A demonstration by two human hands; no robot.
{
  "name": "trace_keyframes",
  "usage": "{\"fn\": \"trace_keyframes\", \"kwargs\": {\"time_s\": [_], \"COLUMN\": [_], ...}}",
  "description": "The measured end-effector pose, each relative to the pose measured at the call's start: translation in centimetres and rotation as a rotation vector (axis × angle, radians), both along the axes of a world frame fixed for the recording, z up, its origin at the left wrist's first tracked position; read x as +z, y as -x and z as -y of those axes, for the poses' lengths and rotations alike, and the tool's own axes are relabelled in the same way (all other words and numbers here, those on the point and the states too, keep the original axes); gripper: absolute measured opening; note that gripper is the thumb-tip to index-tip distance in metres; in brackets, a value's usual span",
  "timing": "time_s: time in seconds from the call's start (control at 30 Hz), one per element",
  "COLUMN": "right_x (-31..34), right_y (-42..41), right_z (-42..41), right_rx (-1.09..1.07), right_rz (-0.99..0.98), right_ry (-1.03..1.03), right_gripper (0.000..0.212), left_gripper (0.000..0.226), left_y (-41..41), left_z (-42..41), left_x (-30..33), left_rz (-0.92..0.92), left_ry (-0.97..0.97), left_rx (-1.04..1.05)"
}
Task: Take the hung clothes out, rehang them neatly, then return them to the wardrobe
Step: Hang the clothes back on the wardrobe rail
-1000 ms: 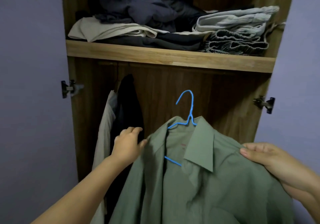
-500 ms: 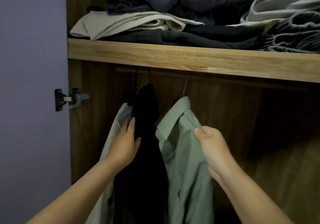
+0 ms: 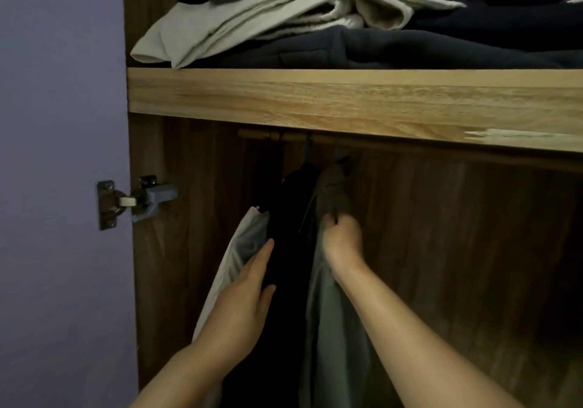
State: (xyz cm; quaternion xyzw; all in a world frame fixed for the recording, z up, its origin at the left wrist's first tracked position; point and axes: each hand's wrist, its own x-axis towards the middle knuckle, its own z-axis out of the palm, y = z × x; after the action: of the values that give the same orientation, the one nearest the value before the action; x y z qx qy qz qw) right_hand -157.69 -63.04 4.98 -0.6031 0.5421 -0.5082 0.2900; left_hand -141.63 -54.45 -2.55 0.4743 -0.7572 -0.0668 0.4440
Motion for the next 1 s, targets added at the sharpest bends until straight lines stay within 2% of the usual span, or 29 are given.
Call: {"fn": "trace_keyframes", "kwargs": {"time_s": [0.2,0.33,0.5,0.67,0.8,0.9,1.0], "right_x": [-1.9,-2.8,-5.9,-8.8,-10.6,-12.8,-14.6], "right_y": [-2.7,-2.7,-0.6,1.2,-0.3,-2.2,-4.4], "right_z": [-1.4,-3.4,-7.3,-11.0,-14.0,-16.7,-19.1], "right_rx": [0.013,0.159,0.278,0.390,0.383,0.382,0.494], "right_rz": [-0.260,-0.422,-0.596,-0.767,-0.861,-0.881,-0.883], "right_ry": [0.057,0.006,0.039,-0.105,-0.176,-0.161,-0.171], "right_gripper": [0.040,0.045,0.057,0.057,0.043,0.039,0.039], "left_gripper": [0.069,0.074,0.079,0.060,0.037,0.034,0.034], "left_y": [-0.5,-0.6,-1.2,-2.5,-4.1,-5.5,-7.0], "left_z": [-0.5,-1.2,-3.3,-7.0,-11.0,-14.6,-18.9], "left_x": [0.2,0.2,-1.3,-4.1,-6.6,-7.9,-9.3], "left_rz": [-0.014,-0.005,0.030,0.033,0.115,0.181,0.207], "left_ry": [-0.010,-0.016,-0.054,-0.129,-0.248,-0.368,-0.443], "left_rx": [0.002,0.038,0.113,0.293,0.448,0.511,0.581]}}
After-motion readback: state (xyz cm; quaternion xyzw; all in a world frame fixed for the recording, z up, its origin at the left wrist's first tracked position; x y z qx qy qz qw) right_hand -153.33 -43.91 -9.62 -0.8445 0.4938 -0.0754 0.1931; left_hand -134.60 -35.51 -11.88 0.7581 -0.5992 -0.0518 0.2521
